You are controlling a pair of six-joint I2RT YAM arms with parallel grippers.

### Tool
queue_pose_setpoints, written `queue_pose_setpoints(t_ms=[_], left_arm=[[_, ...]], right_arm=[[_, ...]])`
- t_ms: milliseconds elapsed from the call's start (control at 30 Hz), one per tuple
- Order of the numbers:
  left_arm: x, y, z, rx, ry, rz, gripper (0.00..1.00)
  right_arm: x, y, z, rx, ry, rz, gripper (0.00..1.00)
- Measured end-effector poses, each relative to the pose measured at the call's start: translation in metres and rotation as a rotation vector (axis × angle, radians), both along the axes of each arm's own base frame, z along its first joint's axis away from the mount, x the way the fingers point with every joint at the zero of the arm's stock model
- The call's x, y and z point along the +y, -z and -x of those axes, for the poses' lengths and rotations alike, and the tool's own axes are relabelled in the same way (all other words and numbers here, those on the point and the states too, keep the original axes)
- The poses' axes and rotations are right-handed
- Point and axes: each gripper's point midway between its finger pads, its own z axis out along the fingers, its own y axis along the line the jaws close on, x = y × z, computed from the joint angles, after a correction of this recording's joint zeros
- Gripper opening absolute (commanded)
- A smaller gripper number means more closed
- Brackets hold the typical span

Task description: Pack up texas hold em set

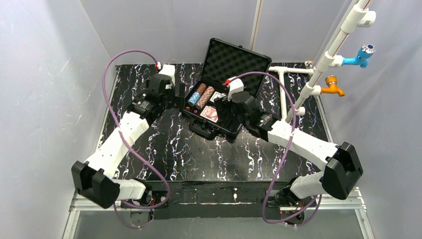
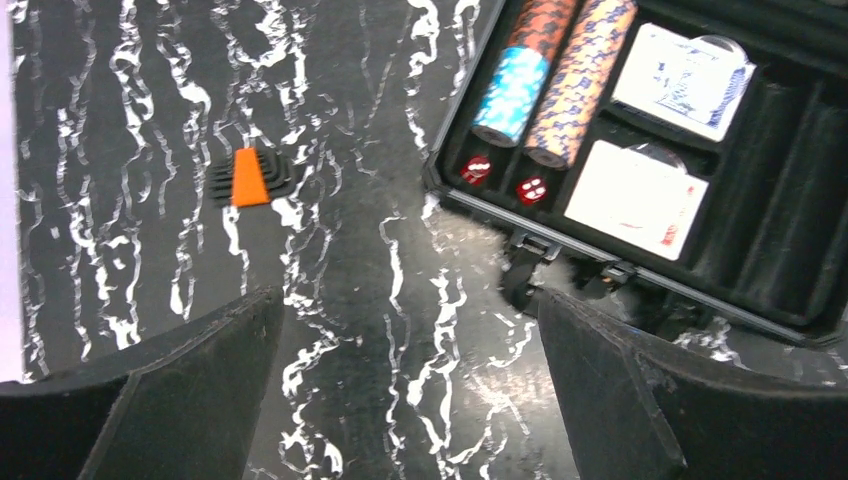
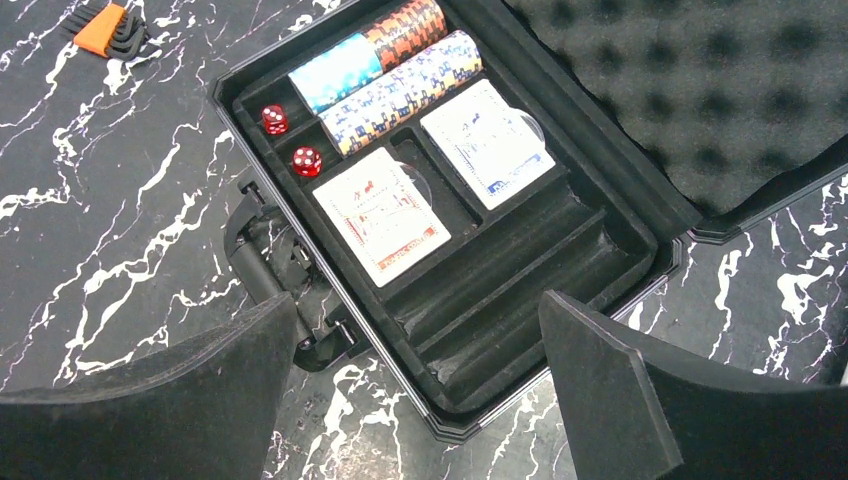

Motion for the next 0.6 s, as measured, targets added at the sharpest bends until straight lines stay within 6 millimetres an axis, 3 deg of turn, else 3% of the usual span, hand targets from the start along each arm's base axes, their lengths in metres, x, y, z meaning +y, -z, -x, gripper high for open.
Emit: queue_pose_setpoints(t_ms=[267,600], left_arm=[[0.036,0.006,0.033,-0.084,-0.05,-0.064,0.98],[0.049,-0.006,0.039,-0.174,-0.069,-0.09,0.98]], right_arm=[[0.009,-0.003,-0.006,0.023,-0.002,0.012,0.98],[0.024,-0.058,-0.037,-0.055,0.04,0.016,0.98]])
